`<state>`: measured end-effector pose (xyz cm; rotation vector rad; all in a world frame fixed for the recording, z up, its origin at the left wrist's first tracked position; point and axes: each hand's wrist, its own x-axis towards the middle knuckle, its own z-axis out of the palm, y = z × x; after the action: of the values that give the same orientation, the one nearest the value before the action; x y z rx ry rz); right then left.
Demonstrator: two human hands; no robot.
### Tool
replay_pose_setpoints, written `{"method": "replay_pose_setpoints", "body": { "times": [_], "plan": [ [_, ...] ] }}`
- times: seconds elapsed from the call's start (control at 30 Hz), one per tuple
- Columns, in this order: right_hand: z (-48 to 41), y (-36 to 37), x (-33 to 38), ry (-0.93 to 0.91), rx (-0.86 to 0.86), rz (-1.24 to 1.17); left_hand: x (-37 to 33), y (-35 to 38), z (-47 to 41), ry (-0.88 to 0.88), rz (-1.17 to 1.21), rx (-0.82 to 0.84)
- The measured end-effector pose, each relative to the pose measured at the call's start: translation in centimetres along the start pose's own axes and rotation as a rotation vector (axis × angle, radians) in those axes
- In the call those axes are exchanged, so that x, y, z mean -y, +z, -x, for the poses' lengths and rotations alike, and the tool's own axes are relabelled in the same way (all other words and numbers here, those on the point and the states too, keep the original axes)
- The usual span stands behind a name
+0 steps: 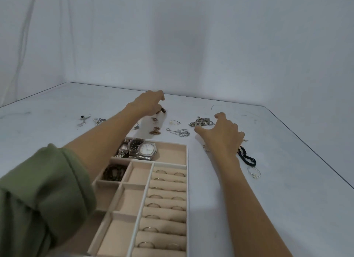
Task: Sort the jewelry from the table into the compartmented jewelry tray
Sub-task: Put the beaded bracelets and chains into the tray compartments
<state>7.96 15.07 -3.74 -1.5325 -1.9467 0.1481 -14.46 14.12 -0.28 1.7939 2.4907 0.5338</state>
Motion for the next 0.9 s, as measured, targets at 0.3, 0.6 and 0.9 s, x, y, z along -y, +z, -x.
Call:
{"method": "replay_pose_setpoints", "body": {
  "times": [0.3, 0.6, 0.9],
  "plan": [
    [0.2, -3.7, 2.7, -0.004, 0.199, -0.629, 1.1, -7.6, 8.3, 0.034, 0.797, -0.234],
    [2.7, -5.8, 5.1, -0.28, 0.757, -0.495, 0.9, -8.3, 18.3, 0.097, 1.018, -0.279],
    [4.6, -5.7, 5.8, -0.43, 0.693, -0.036, 1.6, -4.3, 20.4, -0.02, 1.178, -0.36]
  ]
}}
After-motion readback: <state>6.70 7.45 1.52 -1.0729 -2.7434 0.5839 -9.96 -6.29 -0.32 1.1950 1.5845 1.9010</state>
